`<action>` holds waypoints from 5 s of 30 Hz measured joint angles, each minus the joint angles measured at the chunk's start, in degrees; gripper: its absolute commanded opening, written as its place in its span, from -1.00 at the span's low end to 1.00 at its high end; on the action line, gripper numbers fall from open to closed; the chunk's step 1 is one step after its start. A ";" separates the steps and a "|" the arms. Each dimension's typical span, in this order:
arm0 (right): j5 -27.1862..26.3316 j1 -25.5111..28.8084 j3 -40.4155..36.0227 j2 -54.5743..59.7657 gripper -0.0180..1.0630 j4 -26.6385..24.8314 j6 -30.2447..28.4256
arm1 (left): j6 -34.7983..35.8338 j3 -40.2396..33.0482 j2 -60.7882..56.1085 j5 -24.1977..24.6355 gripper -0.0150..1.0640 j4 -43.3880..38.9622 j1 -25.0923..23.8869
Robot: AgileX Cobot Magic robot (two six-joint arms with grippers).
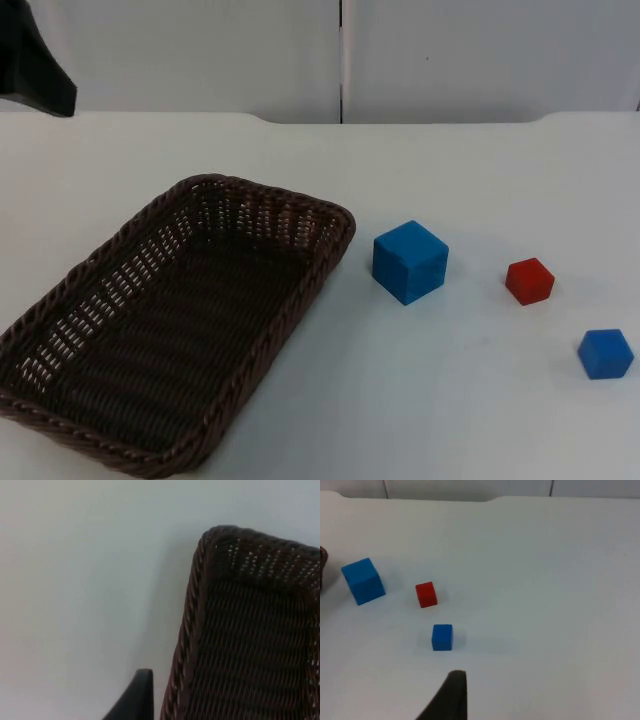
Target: Pick up the basket with the left hand and place the largest block into the basket with the right hand.
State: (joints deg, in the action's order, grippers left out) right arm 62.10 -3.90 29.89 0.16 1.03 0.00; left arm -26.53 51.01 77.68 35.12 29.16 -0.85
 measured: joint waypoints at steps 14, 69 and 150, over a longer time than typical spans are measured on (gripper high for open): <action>0.00 3.64 0.00 0.00 0.97 0.00 0.00 | -0.20 5.04 14.86 2.07 0.97 -6.04 0.00; 0.00 3.64 0.00 0.00 0.97 0.00 0.00 | -19.45 16.01 42.08 10.16 -0.98 2.94 0.00; 0.00 3.64 0.00 0.00 0.97 0.00 0.00 | -4.45 -2.60 7.10 19.15 -0.98 12.00 -7.75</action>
State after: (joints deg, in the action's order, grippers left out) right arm 62.10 -0.26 29.89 0.16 1.03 0.00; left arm -30.98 48.41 84.78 54.27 41.16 -8.60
